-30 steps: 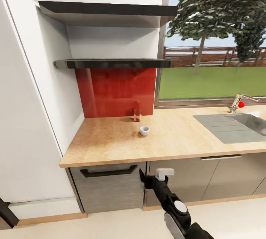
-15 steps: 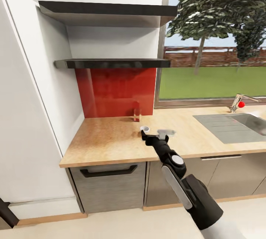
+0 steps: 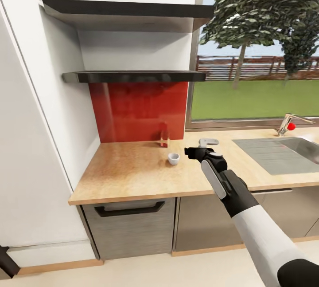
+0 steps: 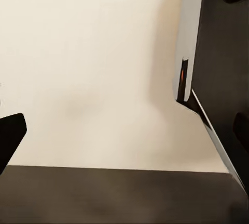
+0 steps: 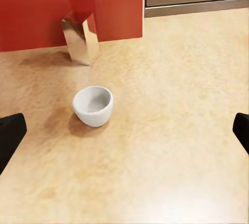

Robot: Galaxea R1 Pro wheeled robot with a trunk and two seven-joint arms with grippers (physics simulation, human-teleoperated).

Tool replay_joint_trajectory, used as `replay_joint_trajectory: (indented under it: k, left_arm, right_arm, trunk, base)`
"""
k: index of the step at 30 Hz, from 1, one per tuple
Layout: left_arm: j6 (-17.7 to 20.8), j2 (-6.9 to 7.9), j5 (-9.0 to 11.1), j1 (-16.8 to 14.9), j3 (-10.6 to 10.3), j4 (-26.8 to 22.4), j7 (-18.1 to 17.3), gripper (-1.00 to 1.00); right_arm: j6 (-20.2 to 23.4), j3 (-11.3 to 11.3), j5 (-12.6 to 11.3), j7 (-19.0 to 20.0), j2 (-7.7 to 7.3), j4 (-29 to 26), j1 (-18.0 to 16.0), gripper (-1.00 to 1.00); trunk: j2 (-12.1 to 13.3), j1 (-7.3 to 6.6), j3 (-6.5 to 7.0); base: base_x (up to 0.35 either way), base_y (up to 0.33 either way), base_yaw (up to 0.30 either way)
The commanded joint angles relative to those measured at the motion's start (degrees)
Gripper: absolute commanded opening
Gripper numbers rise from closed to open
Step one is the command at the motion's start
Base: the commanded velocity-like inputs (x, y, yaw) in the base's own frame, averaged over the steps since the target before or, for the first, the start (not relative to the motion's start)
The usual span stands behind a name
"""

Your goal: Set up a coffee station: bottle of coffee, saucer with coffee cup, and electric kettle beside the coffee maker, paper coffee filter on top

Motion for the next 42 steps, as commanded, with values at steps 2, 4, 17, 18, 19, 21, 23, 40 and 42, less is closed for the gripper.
replay_joint_trajectory:
  k: [2,4,17,18,19,21,23,40,42]
  left_arm:
    - [-0.02,-0.01,-0.51,-0.07,0.51,0.09,-0.12,1.0]
    - [-0.02,-0.03,-0.48,-0.06,0.5,0.09,-0.02,1.0]
    - [-0.11,-0.12,-0.46,-0.07,0.5,0.09,-0.06,1.0]
    - [-0.11,-0.12,-0.46,-0.07,0.5,0.09,-0.06,1.0]
    - [-0.11,-0.12,-0.45,-0.07,0.51,0.09,-0.06,1.0]
    - [-0.11,-0.15,-0.41,-0.07,0.5,0.09,-0.06,1.0]
    - [-0.12,-0.19,-0.39,-0.07,0.54,0.09,-0.06,1.0]
    - [-0.28,-0.21,-0.39,0.08,0.58,0.09,-0.15,1.0]
    - [-0.28,-0.21,-0.38,0.09,0.58,0.09,-0.15,1.0]
  right_arm:
    - [0.21,0.26,-0.57,-0.58,-0.08,0.03,-0.1,1.0]
    - [0.24,0.34,-0.55,-0.57,-0.08,0.15,-0.1,1.0]
    - [0.17,0.49,-0.59,-0.57,0.0,1.33,-0.1,1.0]
    - [0.17,0.49,-0.59,-0.55,0.0,1.59,-0.1,1.0]
    - [0.17,0.49,-0.59,-0.53,0.01,2.16,-0.1,1.0]
    - [0.16,0.49,-0.59,-0.51,0.01,3.34,-0.1,1.0]
    - [0.16,0.54,-0.65,-0.49,0.02,5.73,-0.1,1.0]
    - [-0.09,0.88,-0.76,-0.14,1.23,20.12,-0.1,1.0]
    - [-0.09,0.91,-0.76,-0.14,1.28,20.45,-0.1,1.0]
  trunk:
    - [-0.12,0.07,-0.13]
    - [-0.12,0.07,-0.13]
    - [-0.12,0.07,-0.13]
    - [-0.12,0.07,-0.13]
    - [-0.12,0.07,-0.13]
    - [-0.12,0.07,-0.13]
    - [-0.12,0.07,-0.13]
    - [-0.12,0.07,-0.13]
    - [-0.12,0.07,-0.13]
  base:
    - [0.331,0.0,0.0]
    - [0.332,0.0,0.0]
    - [0.332,0.0,0.0]
    - [0.332,0.0,0.0]
    - [0.332,0.0,0.0]
    - [0.332,0.0,0.0]
    - [0.332,0.0,0.0]
    - [0.107,0.0,0.0]
    - [0.0,0.002,0.0]
